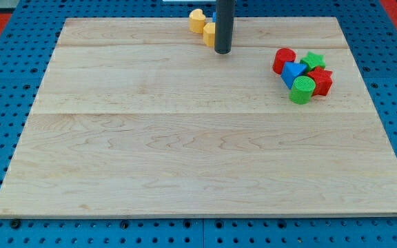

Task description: Push the green star into a group of blocks

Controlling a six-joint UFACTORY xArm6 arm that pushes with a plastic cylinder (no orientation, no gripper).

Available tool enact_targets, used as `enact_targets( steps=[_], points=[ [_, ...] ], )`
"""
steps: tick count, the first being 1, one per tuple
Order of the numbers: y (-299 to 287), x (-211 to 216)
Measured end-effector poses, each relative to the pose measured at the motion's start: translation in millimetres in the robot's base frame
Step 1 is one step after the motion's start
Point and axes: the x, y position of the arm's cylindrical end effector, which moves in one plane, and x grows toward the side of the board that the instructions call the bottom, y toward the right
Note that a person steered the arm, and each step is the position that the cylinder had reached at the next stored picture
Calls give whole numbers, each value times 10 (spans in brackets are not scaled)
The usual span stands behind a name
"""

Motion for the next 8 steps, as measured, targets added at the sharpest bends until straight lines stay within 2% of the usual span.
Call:
enact_targets(
  steps=[2,3,4,5,6,7,8],
  points=[
    [208,-14],
    [500,-349],
    [1000,-639],
    [1876,-457],
    [2002,-140],
    [1584,-122],
    [1520,-80]
  ],
)
